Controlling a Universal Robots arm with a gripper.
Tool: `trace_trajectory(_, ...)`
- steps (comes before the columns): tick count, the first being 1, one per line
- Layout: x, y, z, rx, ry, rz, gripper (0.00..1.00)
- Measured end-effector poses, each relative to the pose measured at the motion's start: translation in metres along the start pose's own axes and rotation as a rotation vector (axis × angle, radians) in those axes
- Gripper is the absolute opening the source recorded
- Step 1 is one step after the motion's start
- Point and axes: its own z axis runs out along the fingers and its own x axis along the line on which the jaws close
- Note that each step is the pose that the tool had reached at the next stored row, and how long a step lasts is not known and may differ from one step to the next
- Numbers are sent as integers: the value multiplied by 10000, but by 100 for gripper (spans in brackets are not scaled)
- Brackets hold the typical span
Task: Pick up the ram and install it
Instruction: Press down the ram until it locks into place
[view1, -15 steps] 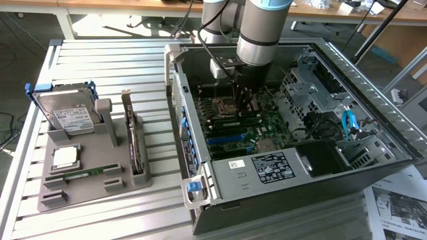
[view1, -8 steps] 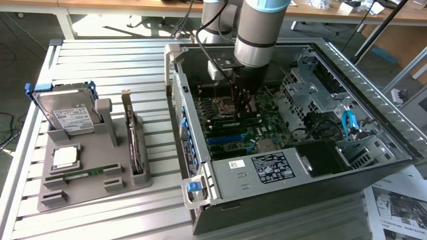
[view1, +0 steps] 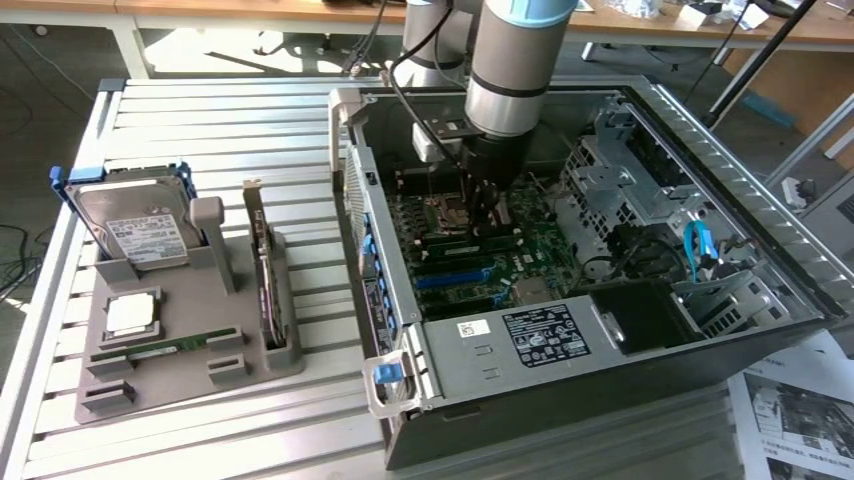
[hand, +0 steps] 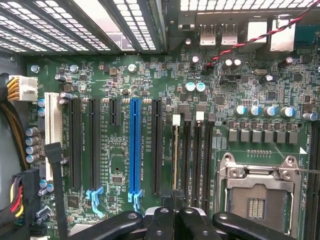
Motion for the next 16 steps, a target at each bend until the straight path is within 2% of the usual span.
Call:
trace_trajectory(3,0,-1,-19,8,-16,3,11)
trace_trajectory(4,4,-2,-71,11,-23,5,11)
trace_trajectory(7,22,-7,-238,3,3,1,11)
trace_trajectory(8,33,-10,-348,1,10,0,11)
trace_trajectory(10,43,-12,-446,3,9,1,11)
trace_trajectory(13,64,-18,-661,2,10,1,11)
trace_trajectory(16,74,-21,-762,1,11,1,11)
